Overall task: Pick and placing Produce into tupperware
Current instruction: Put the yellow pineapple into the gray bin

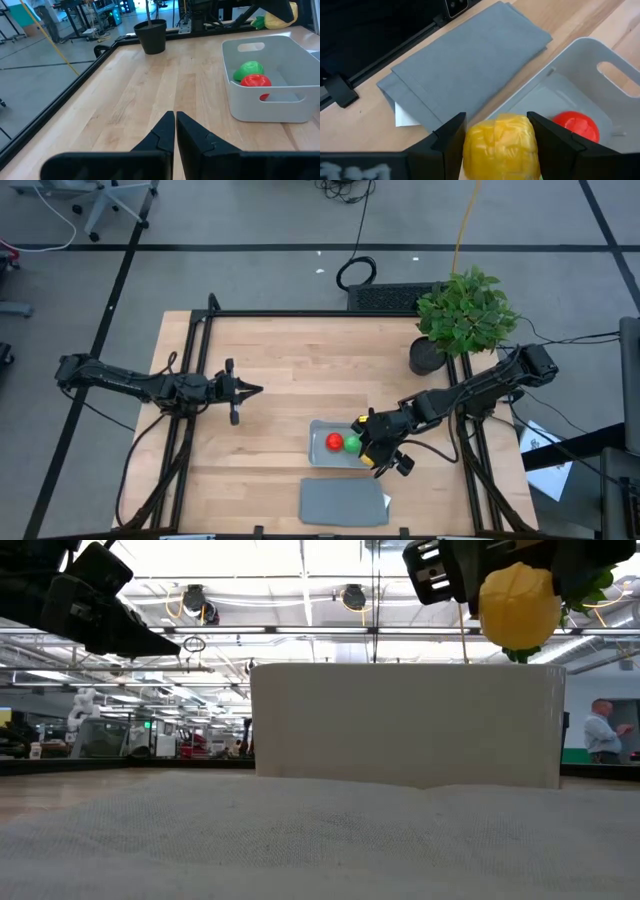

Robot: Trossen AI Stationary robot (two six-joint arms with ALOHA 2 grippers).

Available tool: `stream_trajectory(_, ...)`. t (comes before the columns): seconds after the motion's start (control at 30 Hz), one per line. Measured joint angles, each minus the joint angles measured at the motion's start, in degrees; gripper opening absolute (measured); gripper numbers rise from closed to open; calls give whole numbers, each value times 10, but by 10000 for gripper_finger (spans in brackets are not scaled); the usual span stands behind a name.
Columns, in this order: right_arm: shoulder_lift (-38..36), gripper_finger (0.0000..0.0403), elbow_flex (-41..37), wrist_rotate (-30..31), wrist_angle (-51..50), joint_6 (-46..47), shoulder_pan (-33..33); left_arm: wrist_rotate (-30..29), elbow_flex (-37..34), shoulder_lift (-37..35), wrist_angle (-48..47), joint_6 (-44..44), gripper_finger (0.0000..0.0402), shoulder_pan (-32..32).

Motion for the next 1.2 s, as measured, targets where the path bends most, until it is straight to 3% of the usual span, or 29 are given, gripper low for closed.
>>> stream_trajectory(0.23,0,187,0,0,2,-25,-5,0,0,0,0,0,21,0)
stream_trajectory(0.73,19,182,0,-8,74,-103,-94,0,0,0,0,0,21,0)
stream_trajectory(0.9,49,182,0,-41,86,-106,-99,0,0,0,0,0,21,0)
stream_trajectory(1.2,61,182,0,-42,57,-152,-98,0,0,0,11,-1,21,0)
